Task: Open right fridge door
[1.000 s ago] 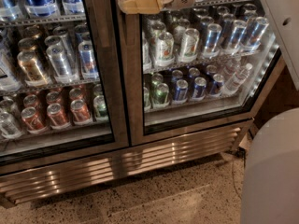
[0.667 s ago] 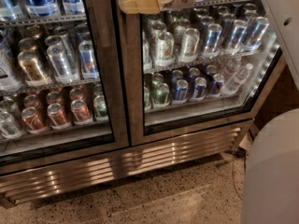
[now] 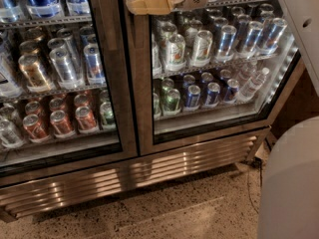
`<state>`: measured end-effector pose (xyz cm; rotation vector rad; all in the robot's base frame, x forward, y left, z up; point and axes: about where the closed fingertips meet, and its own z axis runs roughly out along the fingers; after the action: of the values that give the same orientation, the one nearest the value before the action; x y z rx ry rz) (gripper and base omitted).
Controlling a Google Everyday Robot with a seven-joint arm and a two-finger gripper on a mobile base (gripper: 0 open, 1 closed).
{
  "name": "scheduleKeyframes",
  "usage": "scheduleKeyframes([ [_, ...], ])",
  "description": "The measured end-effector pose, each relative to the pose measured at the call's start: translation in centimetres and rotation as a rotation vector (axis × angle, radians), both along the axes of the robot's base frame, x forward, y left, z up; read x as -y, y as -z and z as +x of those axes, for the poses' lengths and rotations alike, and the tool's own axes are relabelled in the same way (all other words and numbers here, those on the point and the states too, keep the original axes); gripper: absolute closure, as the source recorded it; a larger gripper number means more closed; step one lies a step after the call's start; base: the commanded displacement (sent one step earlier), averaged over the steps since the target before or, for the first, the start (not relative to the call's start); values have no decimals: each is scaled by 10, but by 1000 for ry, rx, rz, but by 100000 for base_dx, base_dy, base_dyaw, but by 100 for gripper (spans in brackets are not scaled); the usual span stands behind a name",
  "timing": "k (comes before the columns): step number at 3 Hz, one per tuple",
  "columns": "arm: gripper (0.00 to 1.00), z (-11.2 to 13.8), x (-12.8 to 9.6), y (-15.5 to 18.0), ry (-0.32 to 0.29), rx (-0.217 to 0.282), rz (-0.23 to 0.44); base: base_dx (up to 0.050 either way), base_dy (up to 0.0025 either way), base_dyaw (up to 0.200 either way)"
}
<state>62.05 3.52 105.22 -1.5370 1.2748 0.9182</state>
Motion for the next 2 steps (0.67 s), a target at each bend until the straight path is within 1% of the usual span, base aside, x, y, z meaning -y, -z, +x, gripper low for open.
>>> scheduleKeyframes([
  [1, 100, -1, 0, 0, 6, -1, 0, 0, 0, 0],
  [2, 79, -1, 0, 0, 6, -1, 0, 0, 0, 0],
])
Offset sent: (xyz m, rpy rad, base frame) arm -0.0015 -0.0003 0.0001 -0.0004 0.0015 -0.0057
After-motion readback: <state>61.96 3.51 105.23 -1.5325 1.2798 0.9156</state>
